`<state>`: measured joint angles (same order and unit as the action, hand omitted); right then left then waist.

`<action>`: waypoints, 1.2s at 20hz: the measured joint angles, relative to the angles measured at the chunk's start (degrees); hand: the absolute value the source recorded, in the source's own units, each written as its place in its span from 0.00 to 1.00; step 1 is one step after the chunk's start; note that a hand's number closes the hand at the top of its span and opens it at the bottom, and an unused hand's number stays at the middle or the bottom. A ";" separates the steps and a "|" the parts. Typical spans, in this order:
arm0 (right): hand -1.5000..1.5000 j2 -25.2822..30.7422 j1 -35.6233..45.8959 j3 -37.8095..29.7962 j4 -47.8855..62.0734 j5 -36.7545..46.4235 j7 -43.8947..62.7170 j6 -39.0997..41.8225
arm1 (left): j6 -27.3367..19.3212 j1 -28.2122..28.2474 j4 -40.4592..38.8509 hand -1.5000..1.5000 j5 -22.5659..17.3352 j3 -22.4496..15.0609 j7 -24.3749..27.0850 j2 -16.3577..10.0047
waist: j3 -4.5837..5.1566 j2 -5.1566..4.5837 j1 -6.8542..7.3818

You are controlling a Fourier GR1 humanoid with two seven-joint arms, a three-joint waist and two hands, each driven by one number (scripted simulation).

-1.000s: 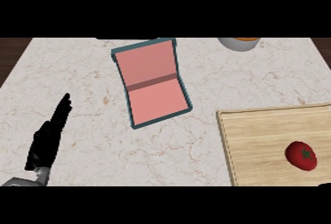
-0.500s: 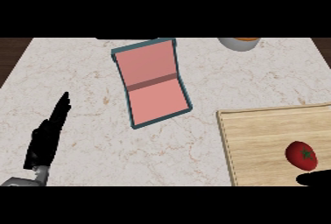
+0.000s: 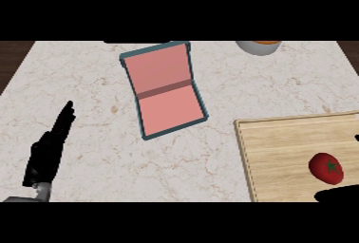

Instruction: Pick the tomato from the tray and place it in the cardboard box

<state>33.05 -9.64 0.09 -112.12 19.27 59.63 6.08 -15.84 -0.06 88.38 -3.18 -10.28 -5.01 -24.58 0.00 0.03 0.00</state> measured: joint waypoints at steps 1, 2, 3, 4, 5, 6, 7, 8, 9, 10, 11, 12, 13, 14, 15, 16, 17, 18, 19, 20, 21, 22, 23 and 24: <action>0.00 -0.61 0.16 -0.06 0.61 0.66 -0.27 0.12 | -0.02 -0.45 0.32 0.50 0.53 0.05 -0.70 0.55 | 0.01 0.00 -0.01; 0.00 -0.97 -0.21 -0.34 0.39 0.79 -0.50 0.38 | 0.23 -1.22 -1.56 0.50 0.96 0.28 0.34 1.37 | 0.00 -0.01 -0.10; 0.00 -1.05 0.35 -0.89 0.82 0.69 -0.58 0.90 | 0.31 -1.04 -1.89 0.50 1.44 0.42 0.61 1.89 | 0.00 -0.02 -0.08; 0.00 -1.82 0.68 -0.83 1.07 1.33 -0.69 1.15 | 0.82 -1.13 -2.23 0.50 1.66 0.94 0.79 2.24 | 0.01 -0.01 -0.07; 0.00 -2.51 0.87 -0.97 1.56 2.02 -1.00 1.35 | 1.42 -1.07 -1.90 0.50 1.76 1.51 0.41 2.36 | 0.01 -0.01 -0.05; 0.00 -3.06 0.78 -1.25 1.50 2.50 -1.07 1.54 | 1.57 -0.68 -0.82 0.50 2.13 1.72 -0.22 2.55 | 0.00 -0.01 -0.04; 0.00 -3.78 1.13 -0.95 2.13 3.40 -1.16 1.55 | 1.39 -0.76 -1.81 0.50 2.83 1.69 0.39 3.32 | 0.01 -0.01 -0.04; 0.00 -4.40 1.34 -0.73 2.54 4.26 -1.16 1.61 | 1.81 -0.02 -1.64 0.50 2.88 2.15 1.05 3.37 | 0.01 -0.01 0.00; 0.00 -4.81 0.75 -0.89 1.91 4.72 -1.28 1.79 | 2.46 -0.37 -1.06 0.50 2.88 2.79 0.14 3.06 | 0.00 -0.01 -0.03; 0.00 -5.21 0.78 -1.36 2.10 5.02 -1.58 2.10 | 2.85 -0.12 -0.19 0.50 3.33 2.91 -0.53 3.25 | 0.00 0.00 -0.03; 0.00 -5.51 1.15 -1.43 2.63 5.52 -1.79 2.44 | 3.07 0.13 -0.51 0.50 3.54 3.32 -0.04 3.64 | 0.00 0.00 -0.02; 0.00 -5.85 0.71 -1.74 3.05 6.00 -2.36 2.64 | 3.43 0.25 -1.03 0.50 3.65 3.97 0.74 3.79 | 0.01 0.00 -0.03; 0.00 -6.55 0.98 -2.03 4.20 6.59 -3.07 2.50 | 3.49 0.11 -0.57 0.50 4.28 3.86 -0.01 4.18 | 0.01 0.00 -0.03; 0.00 -7.10 1.05 -2.08 3.41 7.11 -2.56 2.91 | 3.84 -0.26 -0.93 0.50 4.63 4.12 -0.20 4.57 | -0.02 -0.01 -0.05; 0.00 -7.89 1.15 -2.08 3.41 7.73 -2.62 3.07 | 4.18 -0.24 -1.30 0.50 5.02 4.38 0.27 5.10 | 0.00 0.00 -0.06; 0.00 -8.28 2.10 -2.53 4.75 8.01 -2.98 3.20 | 4.25 -0.02 -0.65 0.50 5.53 4.15 -0.07 5.64 | 0.00 0.00 -0.02; 0.00 -8.69 2.17 -2.78 4.41 8.20 -2.91 3.53 | 5.02 -0.44 -1.74 0.50 5.31 5.15 0.57 5.57 | -0.01 -0.01 -0.04; 0.00 -9.04 2.21 -3.23 4.79 8.44 -3.26 3.94 | 5.71 -0.47 -1.94 0.50 5.40 5.71 0.73 5.68 | 0.00 -0.01 -0.04; 0.00 -9.88 2.42 -2.91 5.41 9.33 -3.38 3.93 | 5.88 0.22 -1.29 0.50 5.71 5.91 0.87 5.93 | 0.01 0.00 -0.01; 0.00 -10.62 2.62 -2.85 5.45 10.05 -3.38 4.02 | 6.57 0.61 -1.18 0.50 5.78 6.51 1.18 5.94 | 0.00 -0.01 0.00; 0.00 -10.88 3.09 -3.26 6.31 10.34 -3.68 4.27 | 6.95 1.12 -1.25 0.50 5.83 7.01 1.90 6.22 | 0.00 -0.01 0.02; 0.00 -11.27 2.59 -3.34 6.62 10.77 -4.23 4.36 | 7.00 0.54 -0.67 0.50 6.20 7.18 0.71 6.37 | 0.01 -0.01 0.00; 0.00 -11.58 3.39 -3.44 7.90 10.97 -4.64 4.56 | 7.84 0.55 -0.54 0.50 6.05 7.79 0.73 6.06 | 0.00 -0.01 0.01; 0.00 -12.04 3.83 -3.32 8.64 11.40 -4.81 4.73 | 7.73 1.02 0.05 0.50 6.68 7.55 0.51 6.65 | 0.00 -0.01 0.04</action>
<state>21.02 -5.81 -3.23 -103.49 30.67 54.82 10.81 -8.12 0.97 88.43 3.49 -2.73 -4.50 -17.94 0.00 0.02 0.04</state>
